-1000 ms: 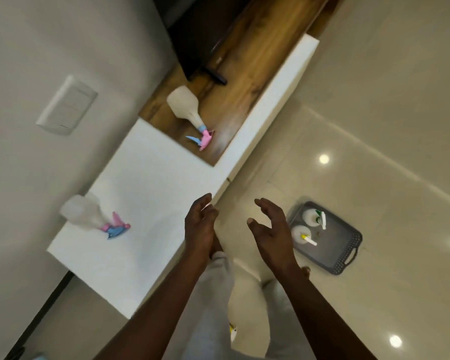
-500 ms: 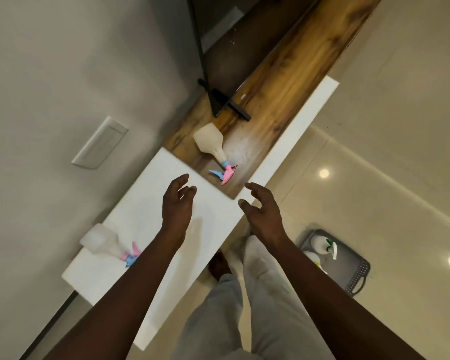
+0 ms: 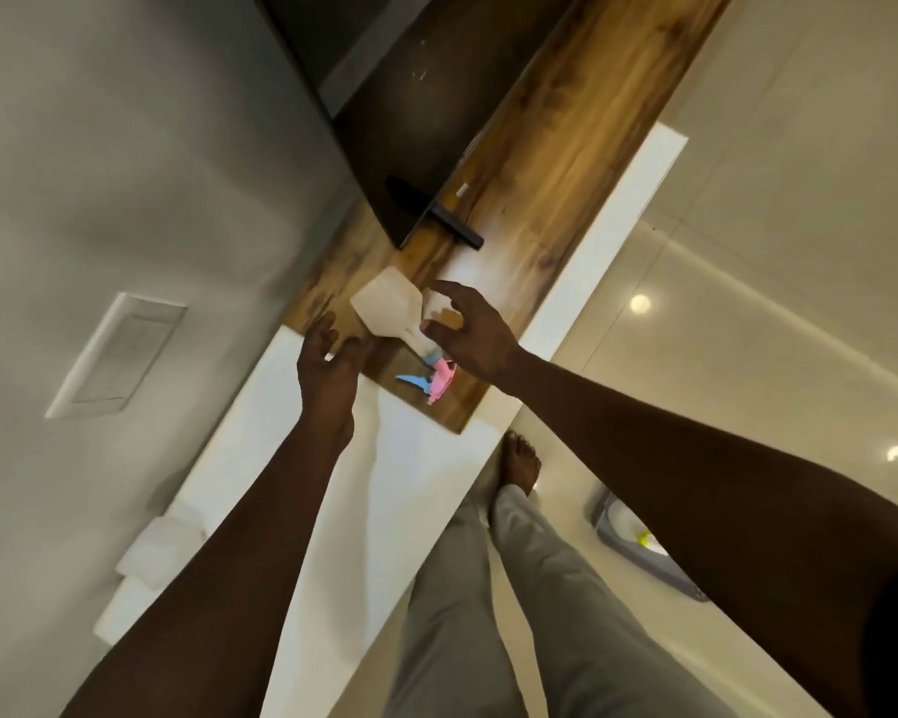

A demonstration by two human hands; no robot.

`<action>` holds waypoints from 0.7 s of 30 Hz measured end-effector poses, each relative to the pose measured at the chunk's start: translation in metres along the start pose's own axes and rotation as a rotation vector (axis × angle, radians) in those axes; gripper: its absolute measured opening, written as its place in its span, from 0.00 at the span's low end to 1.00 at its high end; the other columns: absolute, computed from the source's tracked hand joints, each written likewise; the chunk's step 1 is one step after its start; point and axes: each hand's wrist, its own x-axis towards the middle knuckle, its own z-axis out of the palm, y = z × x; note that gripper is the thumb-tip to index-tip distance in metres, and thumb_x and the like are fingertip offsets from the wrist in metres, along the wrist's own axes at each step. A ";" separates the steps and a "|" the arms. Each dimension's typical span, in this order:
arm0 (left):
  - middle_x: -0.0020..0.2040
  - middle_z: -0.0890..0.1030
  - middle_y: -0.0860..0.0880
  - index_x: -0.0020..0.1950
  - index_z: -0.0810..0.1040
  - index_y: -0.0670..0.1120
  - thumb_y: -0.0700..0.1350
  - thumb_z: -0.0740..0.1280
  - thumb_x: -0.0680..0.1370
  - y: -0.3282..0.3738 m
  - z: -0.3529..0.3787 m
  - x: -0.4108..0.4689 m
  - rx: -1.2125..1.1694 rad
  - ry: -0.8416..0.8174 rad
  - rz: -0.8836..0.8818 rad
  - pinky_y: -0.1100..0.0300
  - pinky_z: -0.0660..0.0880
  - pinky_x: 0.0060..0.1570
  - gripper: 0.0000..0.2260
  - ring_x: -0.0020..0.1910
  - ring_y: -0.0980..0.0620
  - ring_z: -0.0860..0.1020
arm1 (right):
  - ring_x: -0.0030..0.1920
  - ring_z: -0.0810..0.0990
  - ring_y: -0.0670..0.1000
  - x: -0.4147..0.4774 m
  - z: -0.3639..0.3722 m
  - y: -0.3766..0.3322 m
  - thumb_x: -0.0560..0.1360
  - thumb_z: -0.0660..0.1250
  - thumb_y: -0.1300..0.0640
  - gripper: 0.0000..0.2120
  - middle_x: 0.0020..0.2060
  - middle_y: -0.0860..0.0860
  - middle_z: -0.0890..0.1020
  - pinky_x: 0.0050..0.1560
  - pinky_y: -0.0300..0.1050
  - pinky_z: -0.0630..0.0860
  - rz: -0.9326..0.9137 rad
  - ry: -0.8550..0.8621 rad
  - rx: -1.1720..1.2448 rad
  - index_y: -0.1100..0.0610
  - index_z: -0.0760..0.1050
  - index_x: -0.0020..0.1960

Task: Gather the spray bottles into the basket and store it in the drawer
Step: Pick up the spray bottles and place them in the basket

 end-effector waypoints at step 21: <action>0.71 0.76 0.46 0.78 0.70 0.56 0.46 0.72 0.80 0.011 0.012 0.007 -0.161 -0.318 -0.156 0.42 0.83 0.60 0.26 0.66 0.40 0.80 | 0.72 0.74 0.58 -0.004 0.015 -0.005 0.83 0.68 0.58 0.27 0.75 0.56 0.72 0.68 0.49 0.78 0.090 -0.034 0.213 0.55 0.66 0.80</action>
